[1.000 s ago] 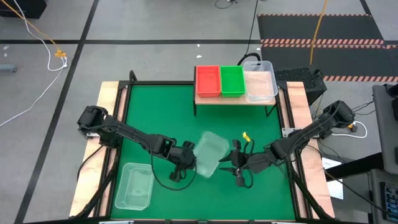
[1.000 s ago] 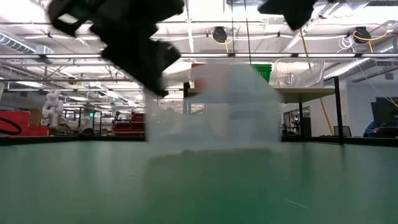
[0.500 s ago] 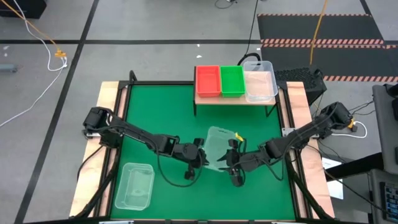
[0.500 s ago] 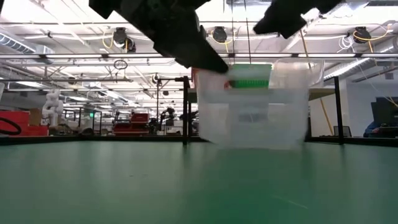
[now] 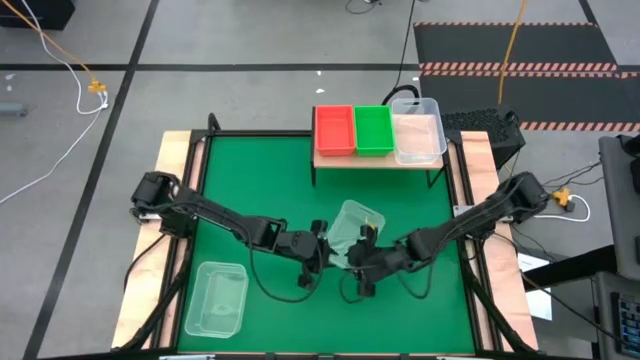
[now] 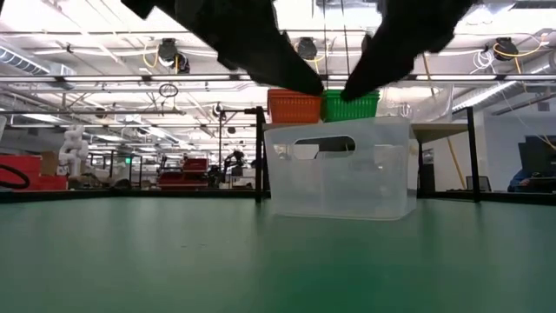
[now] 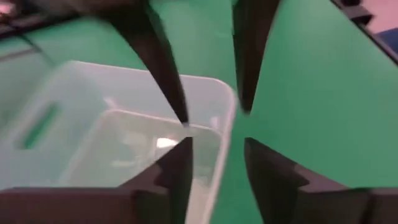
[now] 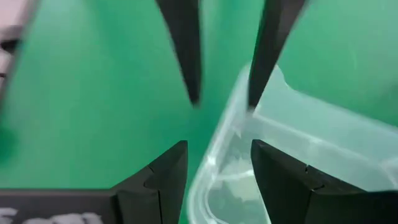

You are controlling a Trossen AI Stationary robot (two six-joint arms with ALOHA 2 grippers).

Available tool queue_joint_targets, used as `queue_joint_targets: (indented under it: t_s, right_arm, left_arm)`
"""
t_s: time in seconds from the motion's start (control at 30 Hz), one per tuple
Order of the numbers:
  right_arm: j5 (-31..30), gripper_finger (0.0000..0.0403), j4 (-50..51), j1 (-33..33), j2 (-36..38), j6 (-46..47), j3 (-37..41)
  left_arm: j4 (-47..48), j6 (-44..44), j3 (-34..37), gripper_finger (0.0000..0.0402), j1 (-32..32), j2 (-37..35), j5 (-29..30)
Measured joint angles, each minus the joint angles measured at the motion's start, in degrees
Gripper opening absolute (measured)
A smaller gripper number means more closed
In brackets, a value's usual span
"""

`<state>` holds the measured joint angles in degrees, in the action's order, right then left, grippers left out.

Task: Stack baskets on shelf by color
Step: Stack the top transparent bin on the top of the transparent bin

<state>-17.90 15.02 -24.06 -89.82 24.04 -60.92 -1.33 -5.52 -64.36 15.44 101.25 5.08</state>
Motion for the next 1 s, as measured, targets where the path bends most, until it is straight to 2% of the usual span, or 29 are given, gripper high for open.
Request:
queue_joint_targets:
  t_s: [0.13,0.23,0.33,0.47,0.6,0.8,0.93,1.0]
  right_arm:
    - [0.08,0.0173,1.28,0.74,-2.46,4.73,-0.64]
    - [1.79,0.0173,0.97,0.97,-3.13,6.0,-0.64]
    - [3.17,0.0173,-0.16,1.2,-3.25,6.83,-0.64]
    - [3.6,0.0171,-0.35,1.46,-4.69,7.32,-0.73]
    - [9.73,0.0155,-0.51,2.31,-7.89,9.73,-0.73]
    - [16.51,0.0098,1.81,3.0,-8.71,8.59,-0.64]
    - [19.02,0.002,8.29,2.86,-4.32,5.52,-0.64]
    - [21.1,0.001,11.85,2.6,-1.13,3.91,-0.62]
  left_arm:
    - [6.31,-0.98,0.0,0.0193,0.71,-5.35,6.53]
    - [10.78,1.03,0.02,0.0214,1.45,-9.83,12.7]
    - [13.54,5.61,-0.04,0.0222,1.86,-14.24,18.81]
    - [15.11,9.44,-0.02,0.0223,1.84,-17.55,23.52]
    - [14.62,8.15,-0.02,0.0223,1.57,-17.87,28.13]
    - [11.94,2.42,-0.02,0.0223,-1.46,-18.22,34.94]
    - [8.21,3.1,-0.96,0.0223,-4.32,-21.37,35.5]
    - [9.01,3.31,-1.2,0.0223,-5.06,-23.69,35.56]
